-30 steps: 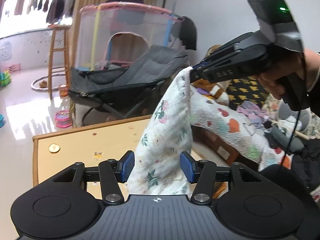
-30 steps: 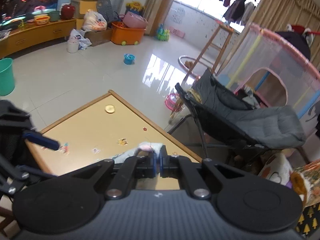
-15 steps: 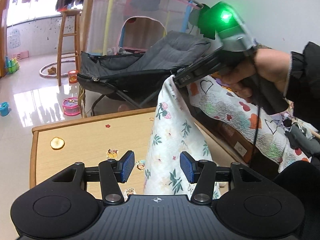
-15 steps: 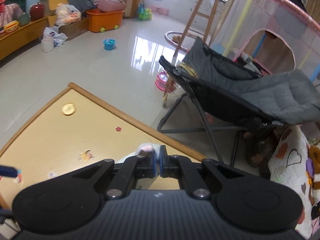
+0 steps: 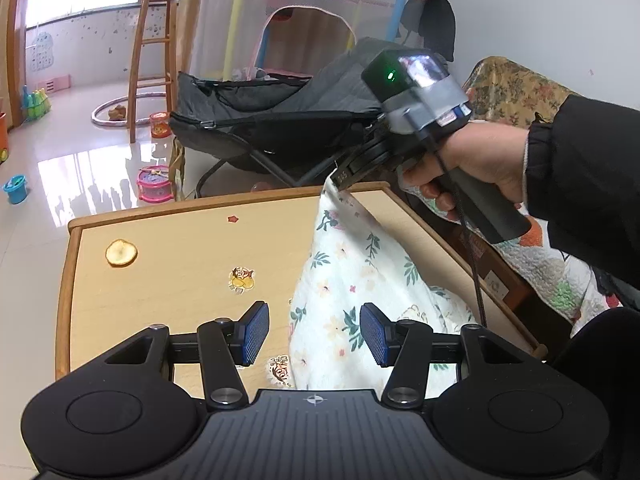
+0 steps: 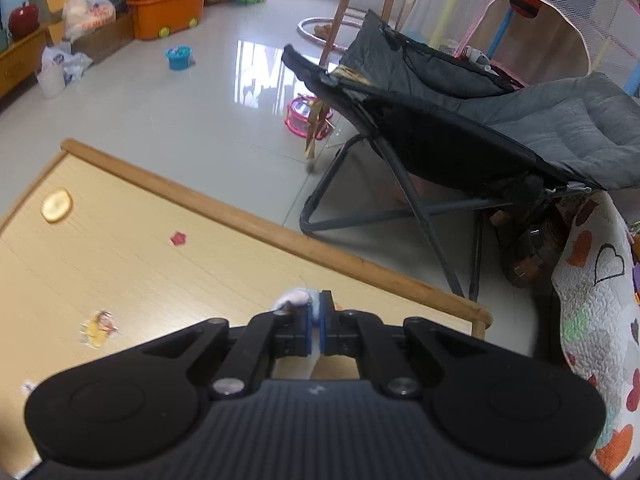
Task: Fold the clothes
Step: 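Lower the hanging cloth onto the table with both grippers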
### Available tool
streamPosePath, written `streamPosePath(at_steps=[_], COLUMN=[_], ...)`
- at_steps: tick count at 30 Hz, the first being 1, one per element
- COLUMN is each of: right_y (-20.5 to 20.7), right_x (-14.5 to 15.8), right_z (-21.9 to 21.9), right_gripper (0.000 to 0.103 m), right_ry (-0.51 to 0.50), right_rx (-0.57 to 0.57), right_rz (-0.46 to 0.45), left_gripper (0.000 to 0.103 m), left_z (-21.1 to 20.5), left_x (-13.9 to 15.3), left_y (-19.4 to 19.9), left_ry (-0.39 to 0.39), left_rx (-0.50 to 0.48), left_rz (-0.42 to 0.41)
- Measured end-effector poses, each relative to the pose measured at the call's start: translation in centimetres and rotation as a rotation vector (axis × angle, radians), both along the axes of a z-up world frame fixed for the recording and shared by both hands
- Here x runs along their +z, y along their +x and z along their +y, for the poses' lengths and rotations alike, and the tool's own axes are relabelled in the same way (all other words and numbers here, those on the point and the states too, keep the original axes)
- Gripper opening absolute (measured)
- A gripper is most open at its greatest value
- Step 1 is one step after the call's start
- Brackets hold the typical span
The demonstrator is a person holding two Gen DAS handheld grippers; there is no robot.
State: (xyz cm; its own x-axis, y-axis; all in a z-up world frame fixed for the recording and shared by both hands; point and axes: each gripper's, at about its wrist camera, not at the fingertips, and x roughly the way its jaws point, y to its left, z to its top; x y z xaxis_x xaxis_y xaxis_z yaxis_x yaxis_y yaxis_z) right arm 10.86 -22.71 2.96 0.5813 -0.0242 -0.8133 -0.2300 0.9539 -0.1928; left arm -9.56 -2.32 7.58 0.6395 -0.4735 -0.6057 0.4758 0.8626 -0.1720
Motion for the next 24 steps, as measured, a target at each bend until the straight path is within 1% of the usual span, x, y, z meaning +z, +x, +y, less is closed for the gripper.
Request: streamPosePath(at_steps=[7, 13, 18, 19, 22, 24], right_y=[-0.3, -0.3, -0.4, -0.4, -0.5, -0.7], right_x=[-1.8, -2.7, -2.8, -2.8, -2.6, -1.8], right_z=[0.0, -0.7, -0.6, -0.5, -0.7, -1.3], right_gripper=[0.004, 0.004, 0.004, 0.006, 0.007, 0.008], right_ry=[-0.023, 0.003, 0.004, -0.001, 0.022, 0.084], right_rx=[0.003, -0.023, -0.034, -0.034, -0.056, -0.08], right_rz=[0.026, 0.063, 0.057, 0.055, 0.055, 0.038], left_gripper=[0.053, 0.053, 0.053, 0.053, 0.053, 0.053], left_z=[-0.5, -0.9, -0.8, -0.8, -0.7, -0.7], left_x=[-0.3, -0.5, -0.4, -0.4, -0.1, 0.0], left_y=[-0.3, -0.6, -0.6, -0.6, -0.6, -0.7], left_ry=[-0.004, -0.001, -0.001, -0.001, 0.0, 0.0], left_rx=[0.0, -0.003, 0.007, 0.009, 0.011, 0.013], left_rz=[0.026, 0.036, 0.04, 0.041, 0.038, 0.034])
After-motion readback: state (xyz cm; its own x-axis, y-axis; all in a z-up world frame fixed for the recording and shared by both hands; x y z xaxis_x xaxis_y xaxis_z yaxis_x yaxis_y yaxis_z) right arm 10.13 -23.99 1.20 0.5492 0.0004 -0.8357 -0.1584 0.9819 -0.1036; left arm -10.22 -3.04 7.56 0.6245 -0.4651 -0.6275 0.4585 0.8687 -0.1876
